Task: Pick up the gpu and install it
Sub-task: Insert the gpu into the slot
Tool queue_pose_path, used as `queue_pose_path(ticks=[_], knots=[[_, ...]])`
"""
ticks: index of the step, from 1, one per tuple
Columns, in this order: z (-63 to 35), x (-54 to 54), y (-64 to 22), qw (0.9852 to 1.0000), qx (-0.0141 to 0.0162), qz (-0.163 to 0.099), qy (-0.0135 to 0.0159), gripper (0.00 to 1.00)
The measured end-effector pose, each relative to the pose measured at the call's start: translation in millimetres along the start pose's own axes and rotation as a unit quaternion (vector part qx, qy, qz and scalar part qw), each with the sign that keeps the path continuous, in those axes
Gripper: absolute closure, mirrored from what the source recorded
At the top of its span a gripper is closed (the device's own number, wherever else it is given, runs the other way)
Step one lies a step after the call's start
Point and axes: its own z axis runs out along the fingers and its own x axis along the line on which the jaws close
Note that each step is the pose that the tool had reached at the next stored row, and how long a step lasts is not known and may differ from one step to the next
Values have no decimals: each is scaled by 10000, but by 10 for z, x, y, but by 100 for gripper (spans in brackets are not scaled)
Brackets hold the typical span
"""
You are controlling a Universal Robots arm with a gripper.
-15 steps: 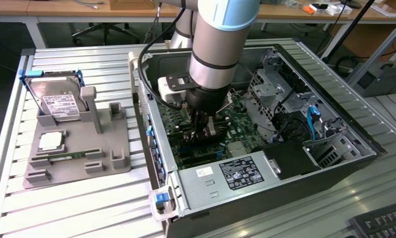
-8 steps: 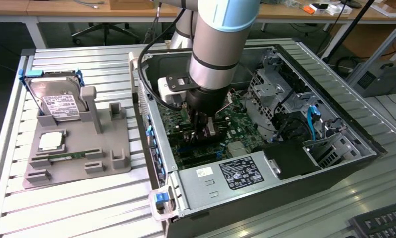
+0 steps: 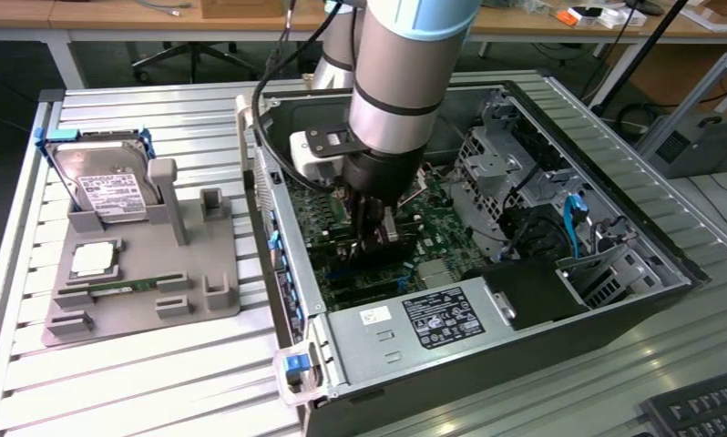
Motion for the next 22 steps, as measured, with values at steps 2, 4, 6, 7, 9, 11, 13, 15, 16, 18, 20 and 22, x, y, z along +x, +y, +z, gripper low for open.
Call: queue_pose_path(ticks=[2,4,6,7,9,11,13,15,16,18,20,22], knots=[[-74,-2,0,10000,0,0,0,66],[-127,-3,-1,10000,0,0,0,66],[-142,-9,-1,10000,0,1,-1,66],[-142,-9,-1,10000,1,0,-2,67],[-144,-9,-42,10000,-25,-1,-18,74],[-143,-9,-135,10000,-72,-8,-43,87],[-142,-9,-248,9999,-119,-13,-78,89],[-141,-9,-337,9998,-156,-17,-109,89],[-141,-9,-376,9998,-173,-22,-124,89],[-140,-8,-417,9997,-190,-30,-150,89],[-140,-9,-419,9997,-191,-31,-149,89],[-141,-9,-419,9997,-191,-31,-149,89]])
